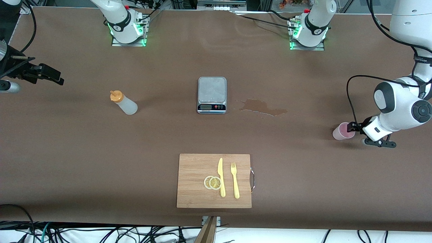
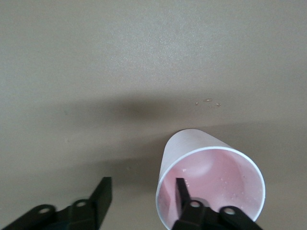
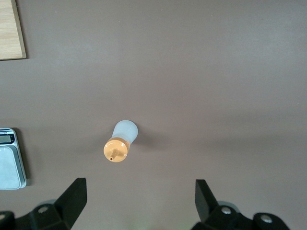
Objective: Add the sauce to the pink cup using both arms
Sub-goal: 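Lift the pink cup with the left gripper and carry it to the scale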
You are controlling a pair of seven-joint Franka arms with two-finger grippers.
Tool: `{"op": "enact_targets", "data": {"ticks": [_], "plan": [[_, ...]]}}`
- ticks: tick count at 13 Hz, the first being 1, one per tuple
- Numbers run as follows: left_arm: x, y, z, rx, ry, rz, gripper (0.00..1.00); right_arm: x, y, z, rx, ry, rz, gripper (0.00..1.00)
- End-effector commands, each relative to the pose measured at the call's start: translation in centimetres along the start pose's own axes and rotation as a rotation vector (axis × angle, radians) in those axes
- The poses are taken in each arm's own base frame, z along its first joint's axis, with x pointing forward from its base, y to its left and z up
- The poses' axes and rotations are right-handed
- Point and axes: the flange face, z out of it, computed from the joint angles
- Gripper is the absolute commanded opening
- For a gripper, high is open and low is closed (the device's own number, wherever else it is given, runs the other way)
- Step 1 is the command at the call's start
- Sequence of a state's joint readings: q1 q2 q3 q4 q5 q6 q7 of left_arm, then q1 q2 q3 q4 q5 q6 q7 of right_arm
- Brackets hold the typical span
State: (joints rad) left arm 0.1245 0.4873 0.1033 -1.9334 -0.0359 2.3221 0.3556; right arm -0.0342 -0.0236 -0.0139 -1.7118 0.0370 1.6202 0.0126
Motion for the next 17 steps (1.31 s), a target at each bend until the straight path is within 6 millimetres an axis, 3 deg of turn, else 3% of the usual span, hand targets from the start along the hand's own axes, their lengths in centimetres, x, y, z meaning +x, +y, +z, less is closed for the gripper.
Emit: {"op": "enact_targets", "data": {"ticks": [1, 3, 6, 8, 9, 12, 17], "plan": [[-0.6, 0.4, -1.1, -0.002, 0.01, -0.007, 0.14, 0.0, -0.3, -0.6, 0.006, 0.0, 0.006, 1.0], [-0.6, 0.5, -1.1, -0.006, 0.004, -0.009, 0.02, 0.0, -0.3, -0.6, 0.006, -0.001, 0.006, 1.0], [-0.5, 0.6, -1.2, -0.007, 0.003, -0.008, 0.0, 0.0, -0.3, -0.6, 0.007, -0.001, 0.005, 1.0], [-0.1, 1.6, -2.9, -0.026, 0.013, -0.013, 0.0, 0.0, -0.3, -0.6, 0.007, -0.001, 0.005, 1.0], [0.7, 3.3, -4.2, -0.063, 0.002, -0.031, 0.0, 0.1, -0.1, -0.5, 0.007, -0.001, 0.008, 1.0], [3.0, 11.3, -7.3, -0.095, -0.031, -0.068, 0.0, 0.0, -0.2, -0.6, 0.009, 0.0, 0.008, 1.0], [3.7, 26.5, -8.6, -0.216, -0.028, -0.076, 0.0, 0.1, -0.2, -0.5, 0.009, -0.001, 0.008, 1.0]]}}
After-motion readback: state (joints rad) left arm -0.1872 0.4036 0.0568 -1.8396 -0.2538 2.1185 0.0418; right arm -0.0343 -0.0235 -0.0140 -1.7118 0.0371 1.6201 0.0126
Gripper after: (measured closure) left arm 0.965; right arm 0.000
